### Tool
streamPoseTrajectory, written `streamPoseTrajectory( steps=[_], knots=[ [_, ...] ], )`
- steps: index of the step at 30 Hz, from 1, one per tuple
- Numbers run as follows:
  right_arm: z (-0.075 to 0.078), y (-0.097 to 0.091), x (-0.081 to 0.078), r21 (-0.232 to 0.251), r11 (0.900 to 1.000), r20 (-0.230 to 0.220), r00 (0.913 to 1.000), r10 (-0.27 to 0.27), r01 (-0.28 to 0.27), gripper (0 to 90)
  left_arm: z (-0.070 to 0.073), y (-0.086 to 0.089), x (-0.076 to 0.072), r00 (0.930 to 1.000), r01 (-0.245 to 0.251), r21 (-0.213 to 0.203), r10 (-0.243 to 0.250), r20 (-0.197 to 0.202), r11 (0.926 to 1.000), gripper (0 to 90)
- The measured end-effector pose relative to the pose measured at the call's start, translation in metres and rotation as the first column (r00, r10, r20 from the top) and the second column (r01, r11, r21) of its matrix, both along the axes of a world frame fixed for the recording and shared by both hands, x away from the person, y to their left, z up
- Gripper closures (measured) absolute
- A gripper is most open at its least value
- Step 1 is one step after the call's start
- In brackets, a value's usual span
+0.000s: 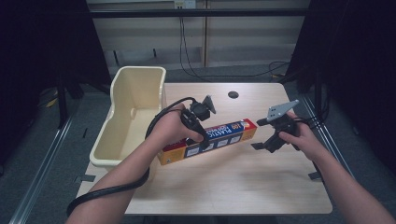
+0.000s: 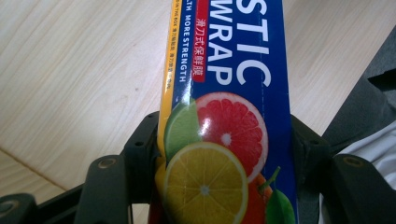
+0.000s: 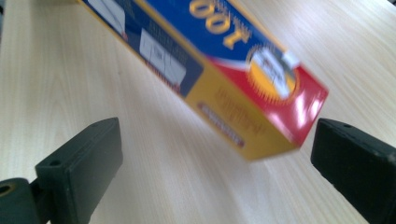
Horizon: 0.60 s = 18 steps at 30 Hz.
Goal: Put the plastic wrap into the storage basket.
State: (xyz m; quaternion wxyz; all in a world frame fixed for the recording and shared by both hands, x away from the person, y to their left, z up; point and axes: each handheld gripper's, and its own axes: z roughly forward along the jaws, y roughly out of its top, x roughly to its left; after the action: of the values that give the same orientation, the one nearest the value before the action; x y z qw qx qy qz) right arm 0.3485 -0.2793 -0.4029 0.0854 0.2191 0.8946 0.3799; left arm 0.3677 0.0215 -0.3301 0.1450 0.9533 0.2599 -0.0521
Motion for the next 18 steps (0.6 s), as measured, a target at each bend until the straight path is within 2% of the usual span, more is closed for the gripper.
streamPoseTrajectory(
  steps=[1, 2, 4, 10, 17, 18],
  knots=[
    [-0.002, 0.0, -0.001, -0.009, 0.9999, 0.003, 0.9999, -0.012, 0.012, 2.2, 0.001, 0.001, 0.001, 1.0, -0.007, -0.002, 0.007, 0.002, 1.0, 40.4],
    [-0.004, 0.001, -0.001, -0.02, 0.9997, 0.007, 0.9999, -0.016, 0.016, 2.3, 0.003, 0.003, 0.003, 0.9999, 0.009, 0.002, -0.009, 0.008, 1.0, 40.4],
    [-0.009, 0.002, -0.002, -0.029, 0.9993, 0.012, 0.9997, -0.022, 0.023, 2.4, 0.007, 0.006, 0.003, 0.9999, -0.012, 0.005, 0.012, 0.002, 0.9999, 40.5],
    [-0.018, 0.008, -0.006, -0.039, 0.999, 0.013, 0.9997, -0.022, 0.022, 2.5, 0.02, 0.018, 0.006, 0.9982, -0.06, -0.021, 0.06, 0.005, 0.998, 40.4],
    [-0.024, 0.011, -0.013, -0.051, 0.9976, 0.011, 0.9989, -0.046, 0.046, 2.5, 0.033, 0.031, 0.009, 0.994, -0.109, -0.021, 0.109, 0.012, 0.9938, 40.5],
    [-0.025, 0.011, -0.014, -0.055, 0.9972, 0.017, 0.9986, -0.05, 0.051, 2.5, 0.035, 0.032, 0.01, 0.9945, -0.104, -0.017, 0.104, 0.012, 0.9944, 40.5]
  ],
)
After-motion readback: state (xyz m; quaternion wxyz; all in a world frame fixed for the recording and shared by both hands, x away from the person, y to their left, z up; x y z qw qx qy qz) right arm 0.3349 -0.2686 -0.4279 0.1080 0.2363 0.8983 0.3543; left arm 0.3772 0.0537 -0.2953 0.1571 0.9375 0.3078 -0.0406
